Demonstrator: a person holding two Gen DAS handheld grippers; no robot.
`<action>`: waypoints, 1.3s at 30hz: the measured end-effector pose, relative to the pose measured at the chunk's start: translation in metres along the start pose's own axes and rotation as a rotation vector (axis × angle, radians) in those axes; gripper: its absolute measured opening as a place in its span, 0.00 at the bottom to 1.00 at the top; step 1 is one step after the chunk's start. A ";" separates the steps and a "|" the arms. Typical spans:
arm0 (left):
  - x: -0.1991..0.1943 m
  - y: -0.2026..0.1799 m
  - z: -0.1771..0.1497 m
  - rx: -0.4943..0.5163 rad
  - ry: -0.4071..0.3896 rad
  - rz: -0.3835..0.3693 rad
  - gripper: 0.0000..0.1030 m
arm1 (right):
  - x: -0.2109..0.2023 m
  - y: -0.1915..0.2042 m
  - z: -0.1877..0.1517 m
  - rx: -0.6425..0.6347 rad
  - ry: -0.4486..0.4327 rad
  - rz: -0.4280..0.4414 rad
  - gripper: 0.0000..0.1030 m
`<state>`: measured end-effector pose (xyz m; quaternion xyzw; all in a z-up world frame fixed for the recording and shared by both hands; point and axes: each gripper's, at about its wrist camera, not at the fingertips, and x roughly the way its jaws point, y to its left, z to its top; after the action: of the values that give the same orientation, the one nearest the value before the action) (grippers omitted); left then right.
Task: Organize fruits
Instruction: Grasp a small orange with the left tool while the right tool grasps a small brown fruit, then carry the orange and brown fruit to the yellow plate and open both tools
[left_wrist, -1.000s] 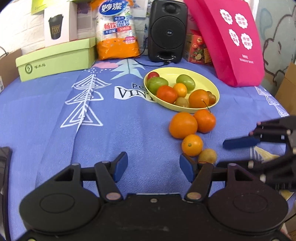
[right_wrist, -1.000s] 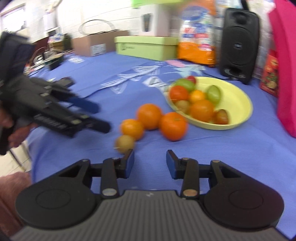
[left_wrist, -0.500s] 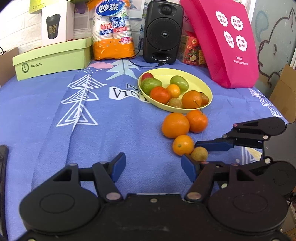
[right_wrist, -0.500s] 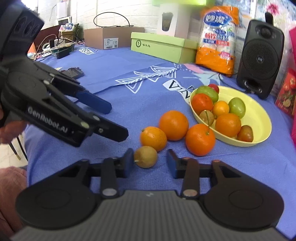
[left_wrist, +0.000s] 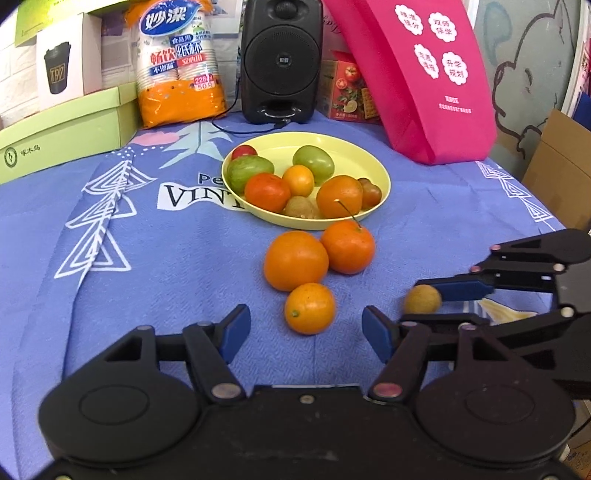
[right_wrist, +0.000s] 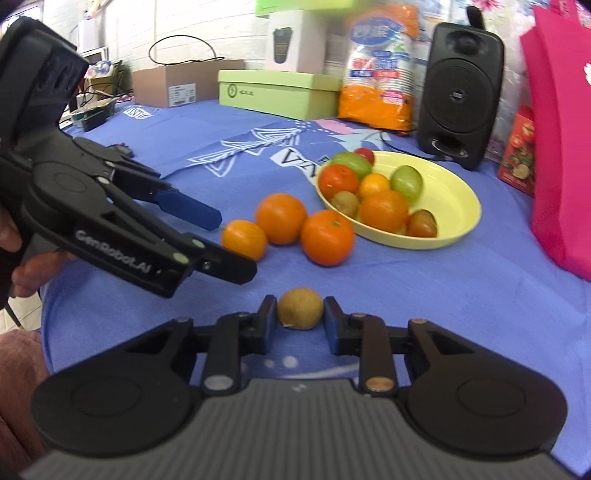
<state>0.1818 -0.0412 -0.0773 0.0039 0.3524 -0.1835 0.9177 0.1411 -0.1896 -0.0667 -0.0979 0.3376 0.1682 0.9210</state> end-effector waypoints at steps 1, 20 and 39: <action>0.002 0.000 0.000 0.001 0.002 0.002 0.59 | -0.001 -0.002 -0.001 0.004 0.000 -0.001 0.26; 0.004 0.003 0.002 0.002 0.015 -0.036 0.29 | 0.007 0.002 0.000 0.008 -0.012 -0.007 0.26; -0.019 0.003 0.001 -0.014 0.019 -0.045 0.29 | -0.011 0.001 -0.005 0.051 -0.011 0.004 0.26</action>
<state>0.1707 -0.0327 -0.0644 -0.0087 0.3624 -0.2015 0.9099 0.1299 -0.1931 -0.0632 -0.0728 0.3370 0.1619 0.9246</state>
